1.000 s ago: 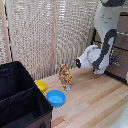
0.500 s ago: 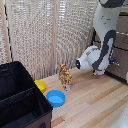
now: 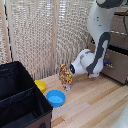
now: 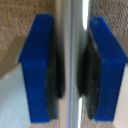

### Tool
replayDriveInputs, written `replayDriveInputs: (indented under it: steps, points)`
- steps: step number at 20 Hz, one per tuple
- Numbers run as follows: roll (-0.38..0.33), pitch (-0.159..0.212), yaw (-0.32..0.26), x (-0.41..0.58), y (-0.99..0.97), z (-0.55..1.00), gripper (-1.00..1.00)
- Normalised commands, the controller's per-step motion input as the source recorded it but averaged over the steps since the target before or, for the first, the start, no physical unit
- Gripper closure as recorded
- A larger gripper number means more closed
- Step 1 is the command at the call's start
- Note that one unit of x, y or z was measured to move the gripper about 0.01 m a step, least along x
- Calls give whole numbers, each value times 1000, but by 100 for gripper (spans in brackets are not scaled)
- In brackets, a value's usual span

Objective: Move your gripper towards the bottom drawer handle. Grasp the handle gently with your gripper. Apply gentle outward force to slide the bottom drawer open.

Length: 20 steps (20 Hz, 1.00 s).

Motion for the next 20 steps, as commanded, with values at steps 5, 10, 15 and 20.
replayDriveInputs:
  steps: [5, 10, 15, 20]
  points:
    - [4, -6, 8, 330, 908, -152, 100]
    - [32, 17, 40, 276, 925, -180, 100]
    - [42, 3, 47, 167, 902, -185, 100]
    - [37, 0, 52, 161, 904, -235, 100]
